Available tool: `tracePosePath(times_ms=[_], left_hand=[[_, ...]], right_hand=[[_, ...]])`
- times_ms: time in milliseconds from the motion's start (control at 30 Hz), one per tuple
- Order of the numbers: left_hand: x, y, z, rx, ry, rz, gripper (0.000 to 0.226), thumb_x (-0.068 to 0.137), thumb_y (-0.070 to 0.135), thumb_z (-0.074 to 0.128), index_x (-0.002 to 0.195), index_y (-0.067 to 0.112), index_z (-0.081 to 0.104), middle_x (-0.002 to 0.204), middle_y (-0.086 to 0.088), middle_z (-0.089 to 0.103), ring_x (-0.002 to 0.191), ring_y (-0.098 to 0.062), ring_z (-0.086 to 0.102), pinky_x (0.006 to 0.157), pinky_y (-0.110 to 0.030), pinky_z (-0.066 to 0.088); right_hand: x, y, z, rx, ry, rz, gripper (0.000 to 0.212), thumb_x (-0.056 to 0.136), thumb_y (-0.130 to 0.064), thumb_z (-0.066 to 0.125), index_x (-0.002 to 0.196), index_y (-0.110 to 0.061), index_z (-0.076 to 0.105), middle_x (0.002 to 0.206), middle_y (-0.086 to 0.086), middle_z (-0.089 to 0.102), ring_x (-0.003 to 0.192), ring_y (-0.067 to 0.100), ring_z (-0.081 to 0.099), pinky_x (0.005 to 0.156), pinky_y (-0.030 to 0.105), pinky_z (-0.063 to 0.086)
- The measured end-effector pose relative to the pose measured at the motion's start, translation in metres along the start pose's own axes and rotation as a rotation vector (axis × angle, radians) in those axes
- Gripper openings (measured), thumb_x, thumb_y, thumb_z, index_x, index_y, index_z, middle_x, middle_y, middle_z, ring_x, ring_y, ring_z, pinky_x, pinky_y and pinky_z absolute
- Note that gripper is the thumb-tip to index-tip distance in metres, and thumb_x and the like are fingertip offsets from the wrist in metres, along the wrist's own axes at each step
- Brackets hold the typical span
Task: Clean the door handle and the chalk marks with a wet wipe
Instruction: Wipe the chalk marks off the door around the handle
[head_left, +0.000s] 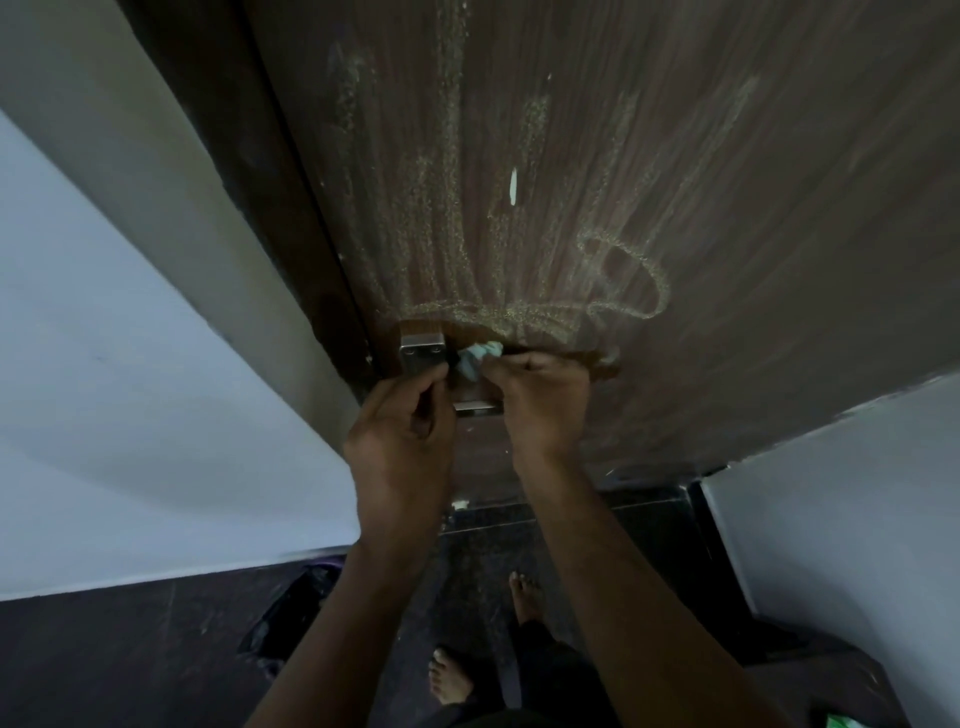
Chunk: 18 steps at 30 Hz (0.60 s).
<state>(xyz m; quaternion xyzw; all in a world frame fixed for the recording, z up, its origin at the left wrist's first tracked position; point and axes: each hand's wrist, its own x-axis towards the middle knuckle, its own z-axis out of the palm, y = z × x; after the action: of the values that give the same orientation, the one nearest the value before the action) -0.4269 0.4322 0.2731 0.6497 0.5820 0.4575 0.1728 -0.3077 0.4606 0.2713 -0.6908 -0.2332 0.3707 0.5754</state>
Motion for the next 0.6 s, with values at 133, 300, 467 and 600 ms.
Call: tracePosePath(times_ms=[133,300,467,600], left_hand=[[0.003,0.002,0.000,0.007,-0.032,-0.008,0.025,0.091,0.007,0.071,0.115,0.013,0.076,0.102,-0.002,0.072,0.089,0.005,0.055,0.081,0.004,0.037],[0.013,0.006,-0.002,-0.021,-0.021,0.039,0.025,0.091,0.004,0.066,0.111,0.016,0.076,0.102,0.003,0.070,0.088,0.008,0.056,0.082,0.000,0.037],[0.013,0.007,0.001,-0.057,-0.005,0.013,0.021,0.093,0.008,0.067,0.110,0.016,0.076,0.108,0.006,0.070,0.095,0.019,0.056,0.085,0.001,0.038],[0.009,0.008,0.005,-0.061,-0.051,0.011,0.022,0.093,0.010,0.068,0.111,0.019,0.076,0.109,0.006,0.071,0.092,0.013,0.059,0.083,0.000,0.040]], right_hand=[[-0.006,-0.005,0.002,0.027,0.035,-0.042,0.009,0.079,-0.008,0.084,0.072,-0.006,0.077,0.067,0.008,0.075,0.067,0.035,0.074,0.064,0.056,0.062],[-0.017,-0.018,0.015,0.055,0.047,-0.337,0.009,0.081,-0.019,0.083,0.083,-0.012,0.078,0.073,-0.005,0.077,0.065,0.008,0.075,0.057,0.030,0.062],[-0.003,0.011,-0.005,-0.039,0.145,-0.185,0.006,0.081,-0.014,0.082,0.085,-0.011,0.079,0.072,-0.006,0.075,0.062,0.002,0.071,0.054,0.019,0.055],[0.001,0.019,-0.010,-0.073,0.196,-0.214,0.006,0.082,-0.015,0.081,0.085,-0.013,0.077,0.075,-0.006,0.074,0.067,0.002,0.071,0.057,0.020,0.056]])
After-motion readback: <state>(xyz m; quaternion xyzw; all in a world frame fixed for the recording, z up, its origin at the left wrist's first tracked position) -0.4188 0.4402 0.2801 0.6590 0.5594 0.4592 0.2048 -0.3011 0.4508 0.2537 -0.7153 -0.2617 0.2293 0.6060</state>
